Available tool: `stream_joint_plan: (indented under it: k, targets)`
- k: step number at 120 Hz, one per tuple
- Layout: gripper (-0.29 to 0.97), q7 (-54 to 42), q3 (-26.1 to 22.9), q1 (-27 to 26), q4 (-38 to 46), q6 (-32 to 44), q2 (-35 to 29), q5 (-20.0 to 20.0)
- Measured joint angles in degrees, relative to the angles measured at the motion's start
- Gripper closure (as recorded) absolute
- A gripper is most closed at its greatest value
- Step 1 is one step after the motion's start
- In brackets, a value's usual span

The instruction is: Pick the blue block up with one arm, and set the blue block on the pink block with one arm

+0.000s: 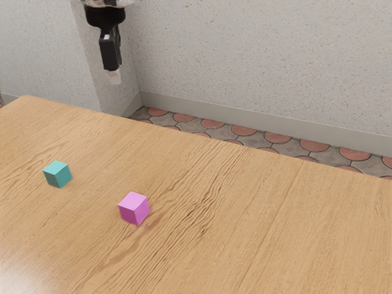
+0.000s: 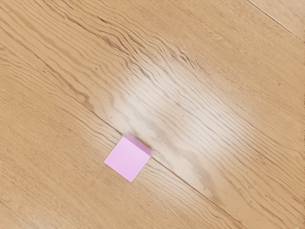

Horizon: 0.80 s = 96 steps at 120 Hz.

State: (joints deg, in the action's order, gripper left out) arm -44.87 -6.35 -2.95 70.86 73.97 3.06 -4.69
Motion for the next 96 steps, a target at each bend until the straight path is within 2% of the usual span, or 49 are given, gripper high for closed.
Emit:
stream_joint_plan:
  k: [10,23,36,42,49,64,71,83,96]
  targets:
    - [0.0,0.39,0.02,-0.6,0.0,-0.37,0.63,-0.19]
    - [0.0,0.05,0.1,1.27,1.7,-0.65,0.14,-0.26]
    - [0.0,-4.12,0.47,5.84,22.84,3.82,-9.75,-0.95]
    - [0.0,-7.0,0.63,9.2,29.17,6.91,-11.79,-1.6]
    - [0.0,-10.03,0.92,10.56,33.74,9.61,-12.8,-2.07]
    - [0.0,-16.33,1.9,12.42,37.23,13.02,-13.62,-2.2]
    - [0.0,-19.65,4.87,12.43,39.27,15.15,-13.6,-2.45]
    - [0.0,-28.38,9.47,13.01,44.89,23.09,-13.3,-2.32]
    - [0.0,-37.91,10.33,17.44,46.08,29.07,-11.77,-2.21]
